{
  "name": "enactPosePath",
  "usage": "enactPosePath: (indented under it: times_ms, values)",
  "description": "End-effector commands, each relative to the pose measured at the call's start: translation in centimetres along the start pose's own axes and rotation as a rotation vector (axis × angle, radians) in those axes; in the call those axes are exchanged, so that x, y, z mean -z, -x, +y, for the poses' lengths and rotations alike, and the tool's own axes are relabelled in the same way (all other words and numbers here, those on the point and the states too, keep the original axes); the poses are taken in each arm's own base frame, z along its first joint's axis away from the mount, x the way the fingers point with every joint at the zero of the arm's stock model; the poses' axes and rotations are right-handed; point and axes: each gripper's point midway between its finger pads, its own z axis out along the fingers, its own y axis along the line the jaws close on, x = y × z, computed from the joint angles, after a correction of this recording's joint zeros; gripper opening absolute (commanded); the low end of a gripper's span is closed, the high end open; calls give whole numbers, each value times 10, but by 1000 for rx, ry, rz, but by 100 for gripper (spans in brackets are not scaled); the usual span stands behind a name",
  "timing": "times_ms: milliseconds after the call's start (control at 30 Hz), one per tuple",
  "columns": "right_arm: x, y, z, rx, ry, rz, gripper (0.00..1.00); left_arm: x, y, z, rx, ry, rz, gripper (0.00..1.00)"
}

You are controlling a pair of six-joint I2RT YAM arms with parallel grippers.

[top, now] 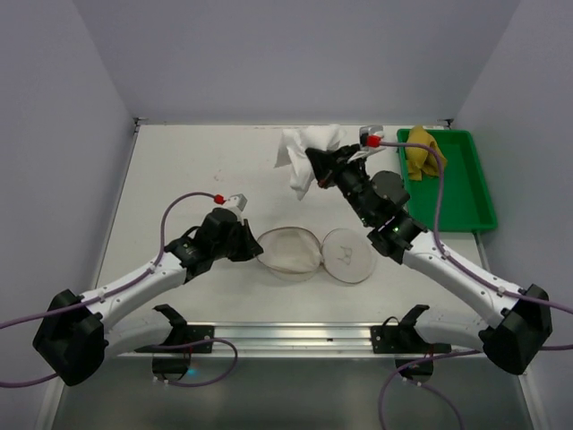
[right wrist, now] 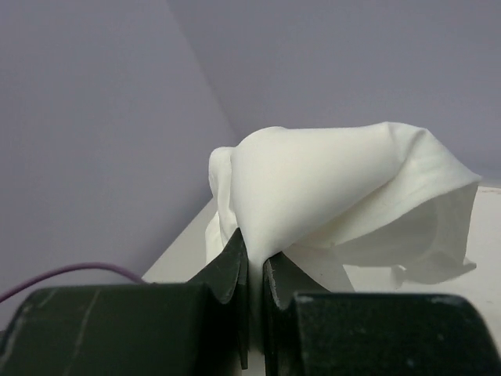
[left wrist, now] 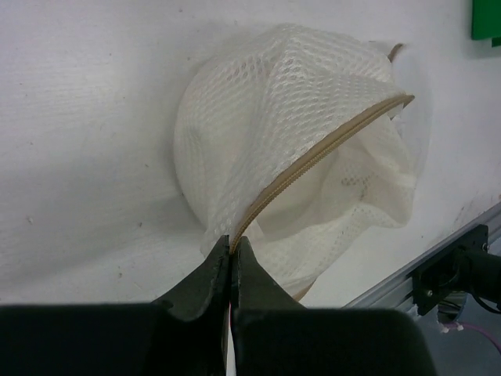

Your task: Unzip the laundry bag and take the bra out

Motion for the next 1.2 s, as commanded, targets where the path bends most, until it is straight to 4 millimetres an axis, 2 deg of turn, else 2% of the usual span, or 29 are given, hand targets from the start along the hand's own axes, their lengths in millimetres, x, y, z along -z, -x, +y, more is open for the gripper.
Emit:
enactPosePath:
  times_ms: [0,33,100,133,167,200,267,300,400,433,500,533,600,633,700,733,800,833,933,967,1067,1167]
  values:
    - [15,61,-39,32,-185,-133,0,3,18,6,8,38,-73,0]
    - [21,67,-65,60,-271,-143,0,4,21,7,0,42,-78,0]
    - [41,81,-98,95,-390,-168,0,6,29,7,-3,50,-91,0]
    - [54,94,-126,116,-481,-194,0,7,32,9,-14,57,-98,0]
    - [68,103,-137,127,-533,-204,0,9,34,12,-13,71,-102,0]
    - [84,119,-162,146,-619,-240,0,10,37,12,-16,71,-107,0]
    - [108,135,-181,167,-704,-256,0,13,42,18,-16,87,-118,0]
    - [124,151,-199,177,-777,-289,0,15,45,19,-14,87,-128,0]
    - [148,159,-229,176,-896,-294,0,18,50,24,-15,97,-144,0]
    - [158,164,-244,167,-944,-306,0,18,51,25,-14,99,-145,0]
    - [166,159,-265,141,-994,-286,0,18,51,26,-14,99,-141,0]
    - [167,152,-284,101,-1015,-260,0,18,51,26,-12,95,-140,0]
    - [173,141,-306,62,-1068,-227,0,19,51,26,-16,94,-139,0]
    - [171,131,-320,49,-1089,-197,0,20,51,27,-16,97,-142,0]
    - [169,123,-336,28,-1107,-177,0,19,49,28,-17,97,-138,0]
    - [163,118,-348,15,-1106,-168,0,20,49,28,-16,96,-139,0]
    - [159,111,-361,-12,-1115,-151,0,19,48,29,-19,96,-135,0]
    - [156,97,-375,-31,-1135,-116,0,19,48,29,-17,99,-134,0]
    - [153,84,-393,-73,-1158,-92,0,17,46,31,-18,102,-130,0]
    - [153,73,-404,-86,-1181,-66,0,17,45,32,-17,102,-126,0]
    - [159,61,-426,-108,-1239,-48,0,15,43,35,-18,111,-116,0]
    - [168,57,-443,-120,-1289,-45,0,15,43,36,-16,113,-117,0]
